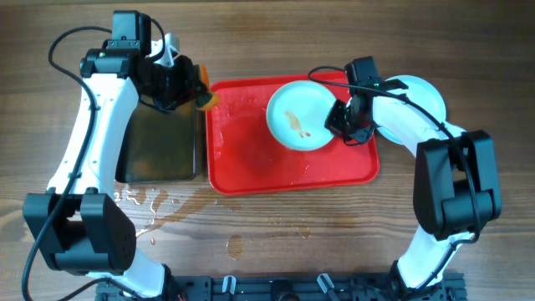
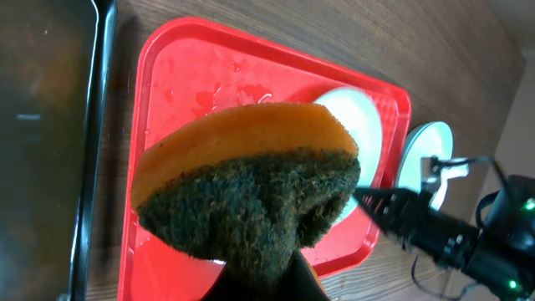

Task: Clean dirty plates on tray and stack at the side
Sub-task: 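Grasp the last plate with the right gripper and drag it to tray center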

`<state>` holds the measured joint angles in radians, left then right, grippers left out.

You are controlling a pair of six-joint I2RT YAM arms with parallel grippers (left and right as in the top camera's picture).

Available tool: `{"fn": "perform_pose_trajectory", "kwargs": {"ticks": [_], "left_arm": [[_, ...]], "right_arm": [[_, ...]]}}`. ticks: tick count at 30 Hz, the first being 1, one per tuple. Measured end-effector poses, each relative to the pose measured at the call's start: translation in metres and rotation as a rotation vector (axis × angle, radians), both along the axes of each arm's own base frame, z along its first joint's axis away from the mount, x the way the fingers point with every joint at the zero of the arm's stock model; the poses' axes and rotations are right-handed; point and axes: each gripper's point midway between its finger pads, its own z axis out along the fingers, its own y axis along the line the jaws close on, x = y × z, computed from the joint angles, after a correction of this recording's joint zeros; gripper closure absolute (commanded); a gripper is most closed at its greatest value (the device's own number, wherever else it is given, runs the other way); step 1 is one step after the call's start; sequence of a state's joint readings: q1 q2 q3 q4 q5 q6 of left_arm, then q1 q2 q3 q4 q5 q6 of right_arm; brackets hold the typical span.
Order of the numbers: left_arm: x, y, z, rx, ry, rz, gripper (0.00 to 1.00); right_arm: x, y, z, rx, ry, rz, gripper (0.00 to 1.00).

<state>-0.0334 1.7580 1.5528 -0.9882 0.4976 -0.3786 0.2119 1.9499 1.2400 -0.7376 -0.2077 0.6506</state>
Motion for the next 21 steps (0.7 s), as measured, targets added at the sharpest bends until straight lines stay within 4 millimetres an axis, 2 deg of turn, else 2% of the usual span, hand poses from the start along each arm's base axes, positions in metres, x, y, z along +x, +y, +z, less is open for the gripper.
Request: {"fn": "perform_pose_trajectory", "kwargs": {"ticks": [1,2,3,5,6,7,9,10,12,14,15,17,19,21], "left_arm": [[0.000,0.000,0.000,0.000,0.000,0.000,0.96],[0.000,0.000,0.000,0.000,0.000,0.000,0.96],[0.000,0.000,0.000,0.000,0.001,0.000,0.96],[0.000,0.000,0.000,0.000,0.000,0.000,0.96],[0.000,0.000,0.000,0.000,0.000,0.000,0.96],[0.000,0.000,0.000,0.000,0.000,0.000,0.96],[0.000,0.000,0.000,0.000,-0.002,0.000,0.96],[0.001,0.000,0.000,0.000,-0.003,0.000,0.96],[0.001,0.000,0.000,0.000,-0.003,0.000,0.96],[0.001,0.000,0.000,0.000,-0.003,0.000,0.96],[0.001,0.000,0.000,0.000,-0.003,0.000,0.96],[0.001,0.000,0.000,0.000,-0.002,0.000,0.96],[0.000,0.000,0.000,0.000,0.000,0.000,0.96],[0.000,0.000,0.000,0.000,0.000,0.000,0.96]], "right_arm": [[-0.014,0.003,0.002,0.001,0.037,0.043,0.69],[-0.030,0.007,0.008,0.003,0.068,0.108,0.49],[-0.033,0.010,0.015,0.009,0.061,0.148,0.35],[-0.026,0.013,0.032,0.019,-0.021,0.222,0.29],[-0.014,0.016,0.041,0.022,-0.099,0.269,0.27],[0.009,0.022,0.051,0.024,-0.217,0.321,0.27],[0.040,0.026,0.060,-0.008,-0.378,0.441,0.32],[0.047,0.027,0.059,-0.025,-0.412,0.483,0.35],[0.058,0.028,0.041,-0.058,-0.437,0.571,0.39],[0.052,0.025,0.008,-0.071,-0.368,0.633,0.53],[0.053,0.025,0.004,-0.074,-0.366,0.637,0.56],[0.059,0.026,0.004,-0.079,-0.381,0.642,0.71],[0.059,0.026,0.000,-0.074,-0.366,0.634,0.96],[0.049,0.028,-0.002,-0.036,-0.304,0.582,0.96]]}}
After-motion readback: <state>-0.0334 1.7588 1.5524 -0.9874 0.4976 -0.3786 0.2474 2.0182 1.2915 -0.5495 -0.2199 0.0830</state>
